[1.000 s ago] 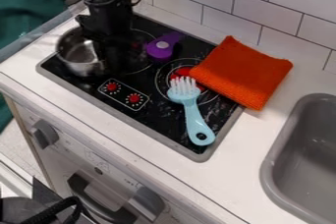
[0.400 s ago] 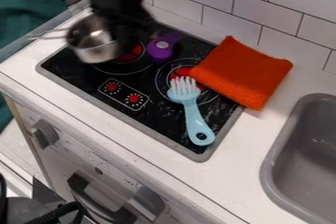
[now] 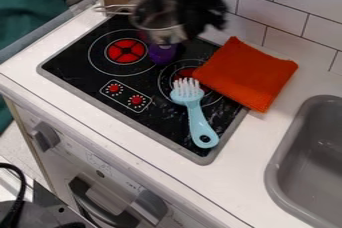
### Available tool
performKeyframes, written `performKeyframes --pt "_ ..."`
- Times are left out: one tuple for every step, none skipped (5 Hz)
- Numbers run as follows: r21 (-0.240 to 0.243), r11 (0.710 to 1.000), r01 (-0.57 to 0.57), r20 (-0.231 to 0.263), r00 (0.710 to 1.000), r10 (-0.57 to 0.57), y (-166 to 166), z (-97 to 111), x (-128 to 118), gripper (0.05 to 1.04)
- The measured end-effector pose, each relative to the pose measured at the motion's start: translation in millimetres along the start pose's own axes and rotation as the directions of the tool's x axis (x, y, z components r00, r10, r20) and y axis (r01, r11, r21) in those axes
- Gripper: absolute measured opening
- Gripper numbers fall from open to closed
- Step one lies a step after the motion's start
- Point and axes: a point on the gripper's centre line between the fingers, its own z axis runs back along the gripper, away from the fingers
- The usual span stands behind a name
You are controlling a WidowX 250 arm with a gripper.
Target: Pick up the silver pot and place it above the orange towel
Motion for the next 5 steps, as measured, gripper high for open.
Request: performKeyframes --pt "0.006 0.996 0.085 -0.019 0.996 -0.085 -32.4 0.4 26.1 0.058" --pt "-0.001 0.991 0.136 -0.021 0.991 -0.136 -66.1 2.3 43.1 0.058" --pt "-0.005 0.989 0.149 -0.033 0.988 -0.149 -78.7 0.4 42.1 0.058" --pt "-0.009 0.992 0.13 -0.078 0.988 -0.13 -84.7 -7.8 36.7 0.058" --pt "-0.016 0.993 0.114 -0.129 0.985 -0.115 -87.0 -16.0 30.1 0.058"
